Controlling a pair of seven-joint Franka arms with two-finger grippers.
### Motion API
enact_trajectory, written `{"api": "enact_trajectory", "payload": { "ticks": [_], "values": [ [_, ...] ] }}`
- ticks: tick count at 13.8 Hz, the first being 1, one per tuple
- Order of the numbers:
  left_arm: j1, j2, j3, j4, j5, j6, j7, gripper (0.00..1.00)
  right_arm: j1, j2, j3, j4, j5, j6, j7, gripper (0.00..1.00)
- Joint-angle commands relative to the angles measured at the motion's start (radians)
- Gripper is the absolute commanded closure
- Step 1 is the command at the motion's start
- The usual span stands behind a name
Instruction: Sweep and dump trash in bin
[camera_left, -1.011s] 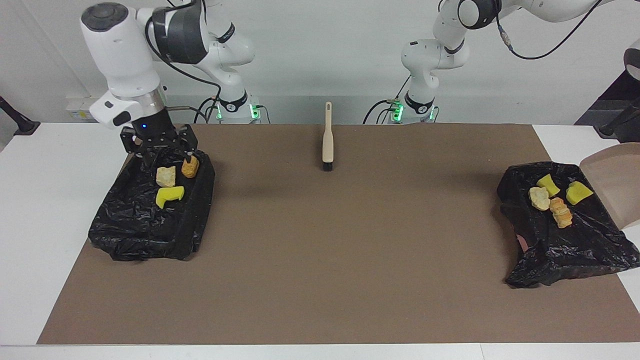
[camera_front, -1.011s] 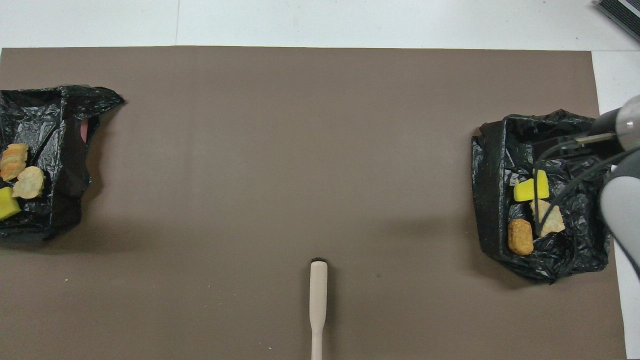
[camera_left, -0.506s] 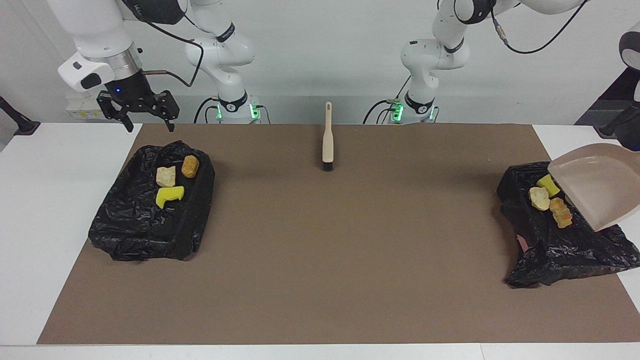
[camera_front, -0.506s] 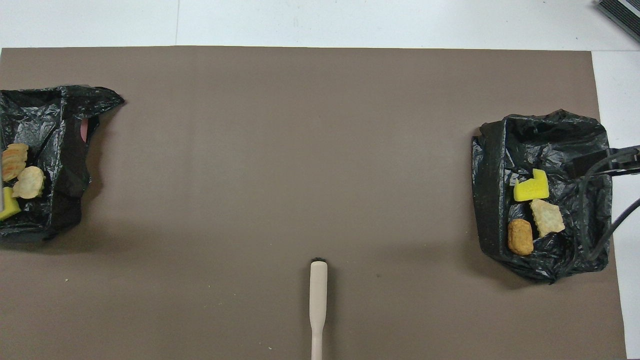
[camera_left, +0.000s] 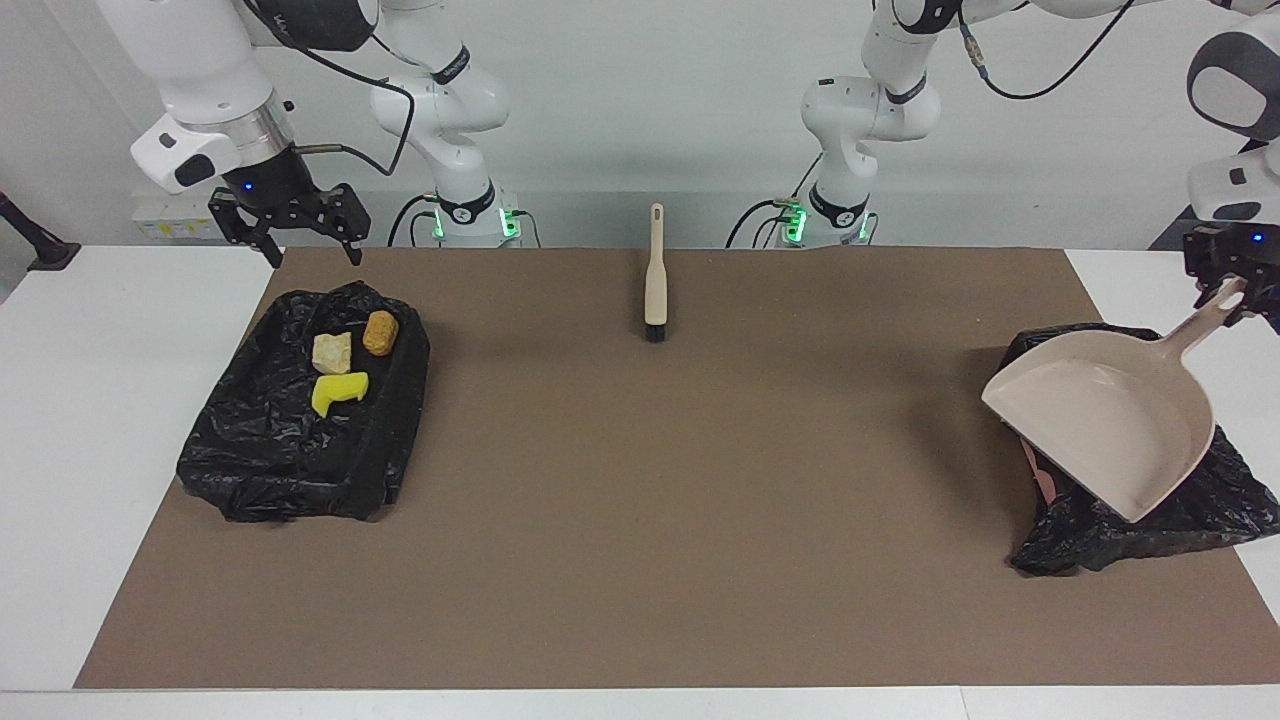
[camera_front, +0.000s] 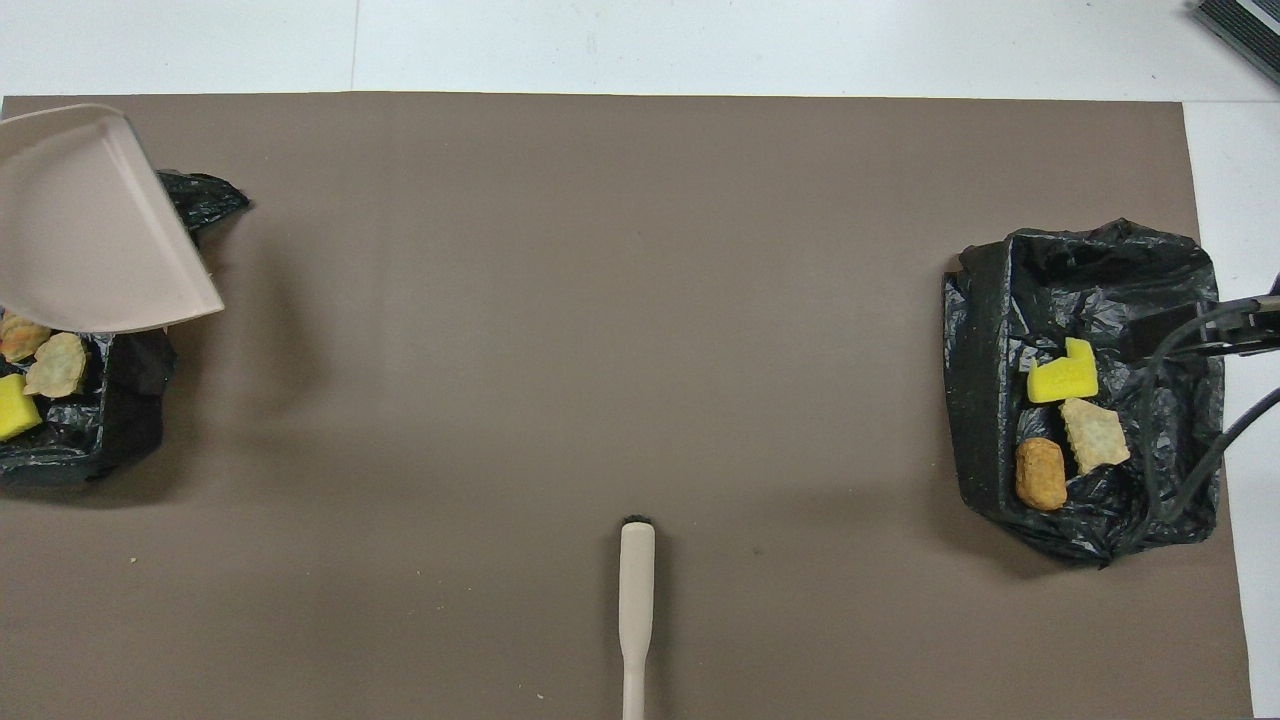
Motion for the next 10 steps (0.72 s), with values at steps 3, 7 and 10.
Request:
{"api": "enact_trajectory", "payload": {
  "ticks": [3,7,10],
  "values": [
    [-0.247,-0.103,0.008,-0.226,-0.048,0.054,-0.499,1.00,-0.015,-0.050,0.007,-0.068,0.022,0.030,0.016,0.00],
    [-0.456,-0.099,0.003,-0.326,-0.090,0.201,-1.086,1.00,-0.015,-0.050,0.007,-0.068,0.022,0.030,0.012,0.00],
    [-0.592,-0.033,0.003,-0.382,-0.095,0.343,-1.437,1.00,-0.015,-0.050,0.007,-0.068,0.022,0.031,0.010,0.00]
  ]
}}
